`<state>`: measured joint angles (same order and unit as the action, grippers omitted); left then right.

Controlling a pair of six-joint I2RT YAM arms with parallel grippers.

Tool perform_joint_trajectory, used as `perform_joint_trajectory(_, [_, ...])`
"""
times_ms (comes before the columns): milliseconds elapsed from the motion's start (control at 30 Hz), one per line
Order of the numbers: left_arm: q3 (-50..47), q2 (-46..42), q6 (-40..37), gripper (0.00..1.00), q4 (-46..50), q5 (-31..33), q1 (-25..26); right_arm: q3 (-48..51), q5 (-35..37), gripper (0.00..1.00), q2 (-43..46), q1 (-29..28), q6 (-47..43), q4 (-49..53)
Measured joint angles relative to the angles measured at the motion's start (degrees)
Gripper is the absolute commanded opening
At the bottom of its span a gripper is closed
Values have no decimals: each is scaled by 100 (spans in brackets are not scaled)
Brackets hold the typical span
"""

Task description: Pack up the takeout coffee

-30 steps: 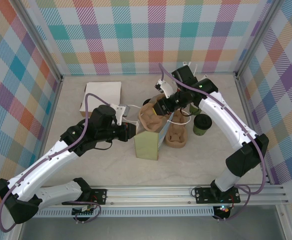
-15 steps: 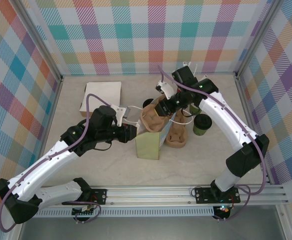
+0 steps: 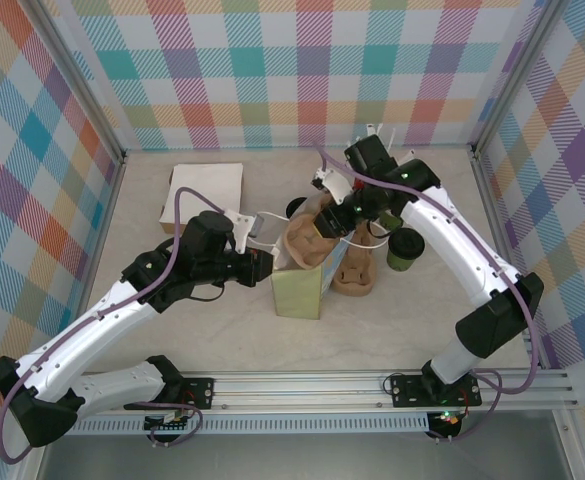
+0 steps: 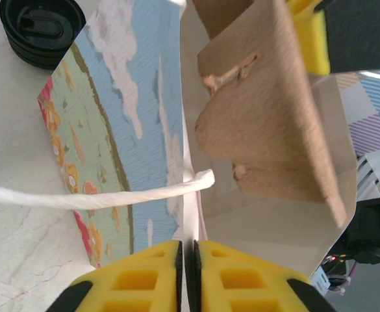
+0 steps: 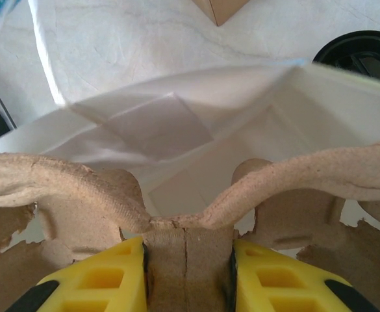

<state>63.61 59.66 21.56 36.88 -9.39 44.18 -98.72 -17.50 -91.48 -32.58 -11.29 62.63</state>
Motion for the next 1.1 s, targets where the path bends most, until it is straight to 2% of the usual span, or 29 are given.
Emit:
perform_joint_trajectory(467, [188, 195, 2, 8, -101, -4, 4, 0, 796, 31, -39, -468, -540, 315])
perform_joint_trajectory(1100, [289, 221, 129, 5, -57, 59, 4, -577, 1480, 31, -922, -1019, -933, 988])
